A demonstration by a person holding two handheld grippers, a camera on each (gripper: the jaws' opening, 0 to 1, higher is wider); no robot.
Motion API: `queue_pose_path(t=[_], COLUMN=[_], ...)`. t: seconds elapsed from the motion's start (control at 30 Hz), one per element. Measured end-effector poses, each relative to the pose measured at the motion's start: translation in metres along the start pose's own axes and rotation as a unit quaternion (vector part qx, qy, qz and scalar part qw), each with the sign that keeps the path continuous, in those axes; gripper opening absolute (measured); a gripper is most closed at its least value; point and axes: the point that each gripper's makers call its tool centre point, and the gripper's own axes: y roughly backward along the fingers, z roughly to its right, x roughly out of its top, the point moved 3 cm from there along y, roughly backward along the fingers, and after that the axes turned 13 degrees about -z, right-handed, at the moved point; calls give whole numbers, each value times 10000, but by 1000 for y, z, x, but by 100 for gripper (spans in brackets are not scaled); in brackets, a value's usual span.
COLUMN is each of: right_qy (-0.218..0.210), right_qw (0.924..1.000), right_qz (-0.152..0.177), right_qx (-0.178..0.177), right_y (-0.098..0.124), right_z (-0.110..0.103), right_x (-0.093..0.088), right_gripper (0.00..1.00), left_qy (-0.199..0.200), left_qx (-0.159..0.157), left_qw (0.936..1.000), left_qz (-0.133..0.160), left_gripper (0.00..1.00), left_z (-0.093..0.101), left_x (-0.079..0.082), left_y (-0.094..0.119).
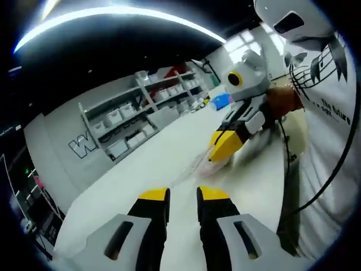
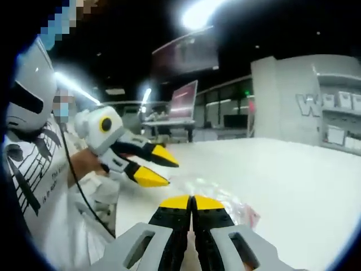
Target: Open the resealable bag by pulling the two sides of the seal apart until the entire bag opening is separated and visibly accessible.
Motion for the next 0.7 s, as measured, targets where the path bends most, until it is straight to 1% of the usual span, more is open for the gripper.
queue_pose_path(t=[0.03, 0.13, 0.27, 0.33, 0.4, 0.47, 0.57, 0.7], right_qy=[-40, -102, -207, -218, -232, -265, -302, -305], right_qw=[10000, 9999, 9998, 9997, 9997, 9996, 9995, 9995], right_qz=[9, 34, 47, 36, 38, 47, 53, 48], right_qx=[13, 11, 48, 42, 38, 27, 32, 37], right_y=[0, 0, 0, 0, 0, 1, 0, 0], right_z=[0, 1, 0, 0, 0, 1, 2, 1], right_x=[0, 2, 1, 1, 1, 1, 1, 1], right_gripper=[0, 0, 0, 0, 0, 0, 0, 0], left_qy=[-69, -330, -497, -709, -1004, -1203, -1467, -1754], left_qx=[10, 75, 40, 85, 200, 274, 403, 482], left_qw=[10000, 9993, 9986, 9973, 9946, 9922, 9883, 9833], left_qz=[-5, -162, -189, -181, -177, -184, -144, -44], left_gripper=[17, 15, 14, 11, 9, 8, 6, 5], left_z=[0, 2, 5, 6, 5, 5, 4, 5], left_x=[0, -3, -3, -1, 1, 2, 5, 11], left_y=[0, -3, -5, -6, -6, -6, -5, -3])
